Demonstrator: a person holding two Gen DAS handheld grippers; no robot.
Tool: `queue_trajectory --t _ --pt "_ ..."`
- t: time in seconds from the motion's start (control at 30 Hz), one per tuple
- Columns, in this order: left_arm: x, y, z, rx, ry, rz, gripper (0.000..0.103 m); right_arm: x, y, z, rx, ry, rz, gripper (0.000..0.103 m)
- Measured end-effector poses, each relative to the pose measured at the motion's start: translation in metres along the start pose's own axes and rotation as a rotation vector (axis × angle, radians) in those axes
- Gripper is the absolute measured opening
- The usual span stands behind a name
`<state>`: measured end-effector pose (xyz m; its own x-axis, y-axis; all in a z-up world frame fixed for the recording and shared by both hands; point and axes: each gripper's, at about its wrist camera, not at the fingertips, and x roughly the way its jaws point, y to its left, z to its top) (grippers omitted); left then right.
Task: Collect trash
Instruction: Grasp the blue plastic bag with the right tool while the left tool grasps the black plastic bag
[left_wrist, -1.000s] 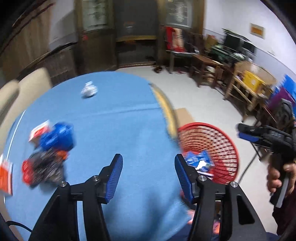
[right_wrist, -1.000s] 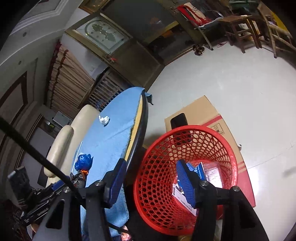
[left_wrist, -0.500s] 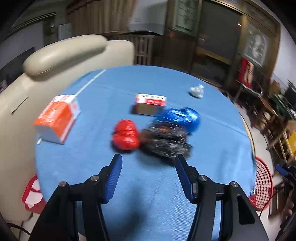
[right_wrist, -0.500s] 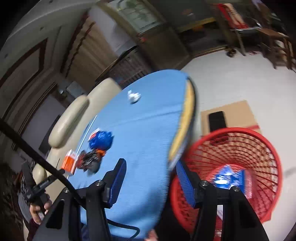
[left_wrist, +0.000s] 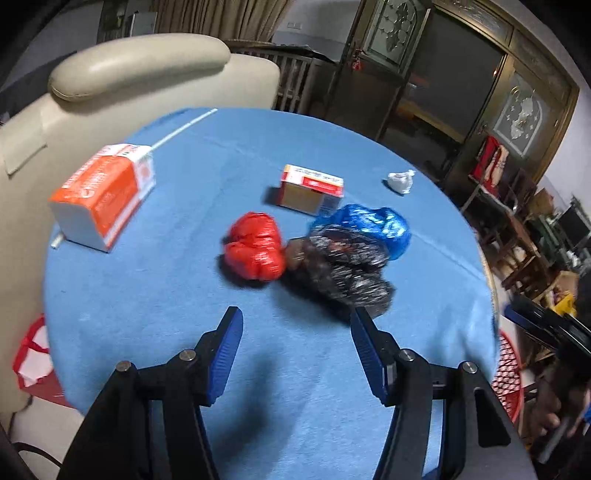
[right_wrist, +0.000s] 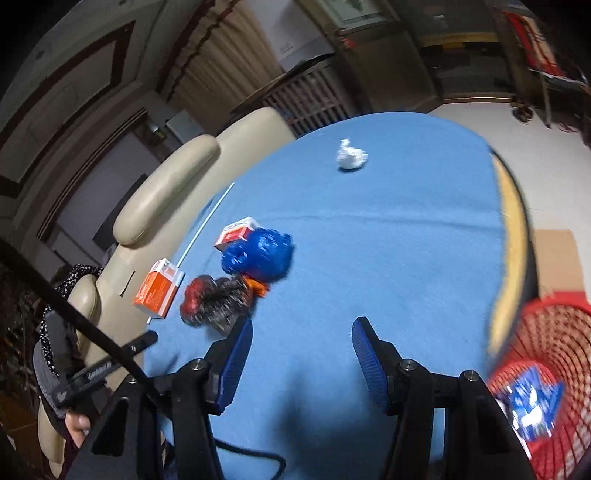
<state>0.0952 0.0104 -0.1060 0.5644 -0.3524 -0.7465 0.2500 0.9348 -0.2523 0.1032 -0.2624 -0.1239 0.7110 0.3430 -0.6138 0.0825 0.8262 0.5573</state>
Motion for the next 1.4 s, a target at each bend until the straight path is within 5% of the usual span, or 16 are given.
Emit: queue_trajectory --t 0.4,0.53,0.6,0.63,0.9,1.13,1.17,1.2,1.23,1.4 --pt "0.014 0.002 0.008 -0.011 0.037 -0.049 0.061 0.124 0.036 0.072 0.033 0.107 0.065 0.062" --pt "0.014 0.001 0.012 0.005 0.036 -0.050 0.061 0.167 0.048 0.075 -0.002 0.150 -0.014 0.065" --pt "0.016 -0.002 0.015 0.010 0.043 -0.055 0.061 0.177 0.051 0.072 -0.041 0.146 -0.023 0.044" --pt "0.017 -0.004 0.016 0.012 0.046 -0.059 0.061 0.180 0.053 0.070 -0.072 0.138 -0.028 0.044" --pt "0.046 -0.031 0.025 -0.018 0.107 -0.111 0.062 0.129 0.025 0.056 -0.071 0.010 -0.069 0.043" --pt "0.093 -0.045 0.028 -0.105 0.153 -0.048 0.065 0.074 -0.020 0.036 0.015 -0.028 -0.089 0.043" --pt "0.099 -0.046 0.027 -0.105 0.166 -0.026 0.063 0.069 -0.023 0.032 0.023 -0.028 -0.090 0.043" --pt "0.103 -0.047 0.025 -0.104 0.183 -0.011 0.043 0.066 -0.025 0.028 0.030 -0.026 -0.090 0.043" --pt "0.107 -0.047 0.021 -0.109 0.208 -0.013 0.035 0.063 -0.028 0.024 0.043 -0.025 -0.088 0.043" --pt "0.090 -0.047 0.013 -0.091 0.178 -0.024 0.023 0.058 -0.028 0.013 0.055 -0.025 -0.080 0.043"
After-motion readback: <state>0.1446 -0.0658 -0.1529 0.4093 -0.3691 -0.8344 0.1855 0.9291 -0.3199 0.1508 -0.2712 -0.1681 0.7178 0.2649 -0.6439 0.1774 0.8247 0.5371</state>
